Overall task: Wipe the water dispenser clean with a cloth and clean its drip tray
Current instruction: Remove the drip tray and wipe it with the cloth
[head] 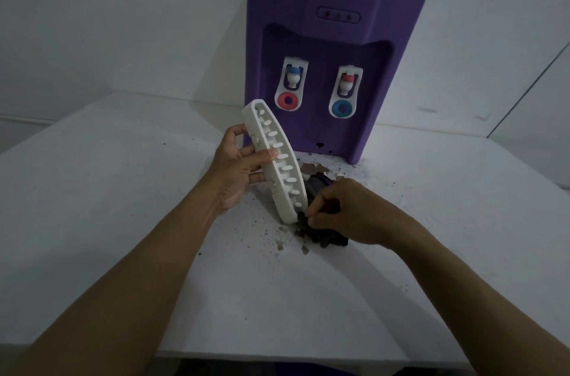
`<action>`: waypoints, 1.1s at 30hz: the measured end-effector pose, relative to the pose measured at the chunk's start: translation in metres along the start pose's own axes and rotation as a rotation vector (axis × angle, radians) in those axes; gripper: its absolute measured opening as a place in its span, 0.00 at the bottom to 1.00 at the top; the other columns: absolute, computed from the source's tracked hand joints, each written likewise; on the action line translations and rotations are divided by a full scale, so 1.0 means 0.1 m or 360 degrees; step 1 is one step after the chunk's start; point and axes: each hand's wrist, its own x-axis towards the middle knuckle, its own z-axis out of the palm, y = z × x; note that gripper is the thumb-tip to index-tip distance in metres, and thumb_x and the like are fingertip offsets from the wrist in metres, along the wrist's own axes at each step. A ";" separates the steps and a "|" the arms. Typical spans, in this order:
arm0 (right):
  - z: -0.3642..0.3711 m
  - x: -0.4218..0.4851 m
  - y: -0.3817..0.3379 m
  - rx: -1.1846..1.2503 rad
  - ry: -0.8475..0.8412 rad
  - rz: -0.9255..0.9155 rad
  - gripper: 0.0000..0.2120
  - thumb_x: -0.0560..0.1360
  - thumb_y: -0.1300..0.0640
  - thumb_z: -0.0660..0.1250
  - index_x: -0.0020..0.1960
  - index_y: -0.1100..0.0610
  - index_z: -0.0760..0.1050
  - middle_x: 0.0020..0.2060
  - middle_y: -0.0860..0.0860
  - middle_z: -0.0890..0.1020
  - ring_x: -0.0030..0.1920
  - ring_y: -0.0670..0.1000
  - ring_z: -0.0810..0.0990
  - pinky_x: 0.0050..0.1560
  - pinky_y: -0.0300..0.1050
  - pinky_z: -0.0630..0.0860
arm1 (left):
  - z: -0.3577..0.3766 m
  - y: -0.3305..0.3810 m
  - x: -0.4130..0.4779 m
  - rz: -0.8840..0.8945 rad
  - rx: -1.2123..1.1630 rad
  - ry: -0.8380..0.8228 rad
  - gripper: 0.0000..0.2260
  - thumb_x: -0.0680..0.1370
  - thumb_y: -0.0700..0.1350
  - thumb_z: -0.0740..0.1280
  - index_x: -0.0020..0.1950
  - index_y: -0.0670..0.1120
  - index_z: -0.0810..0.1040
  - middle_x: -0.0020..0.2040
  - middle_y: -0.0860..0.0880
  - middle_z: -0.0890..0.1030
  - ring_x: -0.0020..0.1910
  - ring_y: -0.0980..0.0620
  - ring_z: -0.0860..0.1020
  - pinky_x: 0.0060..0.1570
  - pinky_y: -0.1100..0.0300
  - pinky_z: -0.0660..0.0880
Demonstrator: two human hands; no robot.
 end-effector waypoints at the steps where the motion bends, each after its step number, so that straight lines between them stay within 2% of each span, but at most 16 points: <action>1: -0.03 -0.01 0.00 0.0109 0.0034 -0.0028 0.04 0.74 0.54 0.70 0.46 0.46 0.79 0.44 0.41 0.82 0.46 0.42 0.80 0.50 0.39 0.77 | -0.01 0.00 0.00 -0.0017 -0.0013 -0.0020 0.29 0.72 0.34 0.72 0.68 0.47 0.65 0.53 0.44 0.84 0.49 0.46 0.84 0.43 0.50 0.81; 4: -0.12 0.05 -0.05 0.0399 0.0465 -0.0133 0.09 0.75 0.52 0.69 0.54 0.47 0.79 0.45 0.40 0.82 0.46 0.40 0.81 0.48 0.37 0.78 | -0.03 -0.01 -0.01 -0.0058 -0.0019 -0.0094 0.31 0.70 0.36 0.72 0.69 0.47 0.64 0.55 0.44 0.84 0.49 0.47 0.84 0.42 0.51 0.81; 6: -0.15 0.15 -0.16 0.0438 0.0684 -0.0245 0.08 0.75 0.51 0.68 0.54 0.47 0.79 0.43 0.39 0.82 0.44 0.37 0.80 0.44 0.30 0.77 | -0.02 -0.02 -0.01 -0.0066 -0.0018 -0.0133 0.32 0.68 0.37 0.73 0.69 0.47 0.64 0.55 0.44 0.84 0.49 0.47 0.83 0.42 0.52 0.81; 8: -0.18 0.30 -0.28 0.0442 0.0732 -0.0368 0.07 0.76 0.51 0.68 0.52 0.49 0.80 0.42 0.41 0.83 0.42 0.37 0.80 0.41 0.28 0.75 | 0.00 -0.02 0.01 -0.0058 -0.0028 -0.0161 0.32 0.68 0.36 0.72 0.69 0.47 0.64 0.54 0.43 0.84 0.48 0.48 0.83 0.42 0.53 0.81; 13: -0.19 0.73 -0.50 0.0384 0.0888 -0.0453 0.05 0.75 0.53 0.68 0.50 0.53 0.79 0.41 0.44 0.83 0.43 0.40 0.80 0.45 0.36 0.76 | 0.02 -0.01 -0.01 -0.0022 -0.0054 -0.0152 0.32 0.69 0.35 0.72 0.69 0.46 0.64 0.53 0.43 0.84 0.47 0.48 0.84 0.42 0.52 0.81; 20: -0.28 0.91 -0.73 0.0352 0.1096 -0.0472 0.04 0.74 0.55 0.70 0.47 0.54 0.79 0.42 0.47 0.82 0.43 0.42 0.80 0.41 0.30 0.74 | 0.05 -0.02 -0.01 0.0034 -0.0004 -0.0168 0.33 0.68 0.36 0.74 0.69 0.47 0.64 0.57 0.42 0.83 0.53 0.46 0.83 0.44 0.51 0.81; 25: -0.33 0.96 -0.82 0.0146 0.1074 -0.0464 0.03 0.74 0.58 0.70 0.43 0.57 0.78 0.40 0.48 0.80 0.38 0.41 0.77 0.32 0.25 0.69 | 0.06 -0.03 0.00 0.0071 0.0082 -0.0143 0.34 0.66 0.39 0.76 0.68 0.49 0.65 0.57 0.43 0.83 0.55 0.42 0.82 0.49 0.44 0.80; 27: -0.35 0.93 -0.85 -0.0134 0.0909 -0.0500 0.04 0.74 0.59 0.69 0.41 0.58 0.78 0.39 0.48 0.79 0.36 0.41 0.75 0.32 0.24 0.69 | 0.04 -0.03 0.01 0.0073 0.0102 -0.0137 0.35 0.65 0.39 0.77 0.68 0.49 0.65 0.57 0.43 0.83 0.55 0.41 0.82 0.52 0.41 0.79; 30: -0.39 0.84 -0.82 -0.0467 0.0580 -0.0438 0.05 0.74 0.59 0.68 0.43 0.61 0.78 0.39 0.46 0.75 0.36 0.42 0.74 0.33 0.28 0.70 | 0.01 -0.03 0.01 0.0062 0.0115 -0.0140 0.35 0.65 0.40 0.77 0.68 0.50 0.65 0.57 0.43 0.83 0.55 0.40 0.81 0.54 0.40 0.78; 31: -0.40 0.82 -0.79 -0.0445 0.0567 -0.0428 0.06 0.74 0.58 0.69 0.44 0.61 0.78 0.40 0.47 0.77 0.38 0.43 0.76 0.35 0.30 0.71 | 0.01 -0.03 0.01 0.0060 0.0115 -0.0143 0.35 0.66 0.40 0.77 0.68 0.51 0.65 0.57 0.43 0.83 0.56 0.41 0.81 0.54 0.40 0.78; 33: -0.40 0.81 -0.74 -0.0222 0.0706 -0.0441 0.05 0.73 0.57 0.71 0.46 0.58 0.77 0.41 0.46 0.78 0.42 0.43 0.78 0.37 0.32 0.72 | 0.02 -0.02 0.02 0.0062 0.0118 -0.0158 0.34 0.66 0.41 0.77 0.67 0.52 0.65 0.57 0.44 0.83 0.55 0.41 0.82 0.54 0.40 0.78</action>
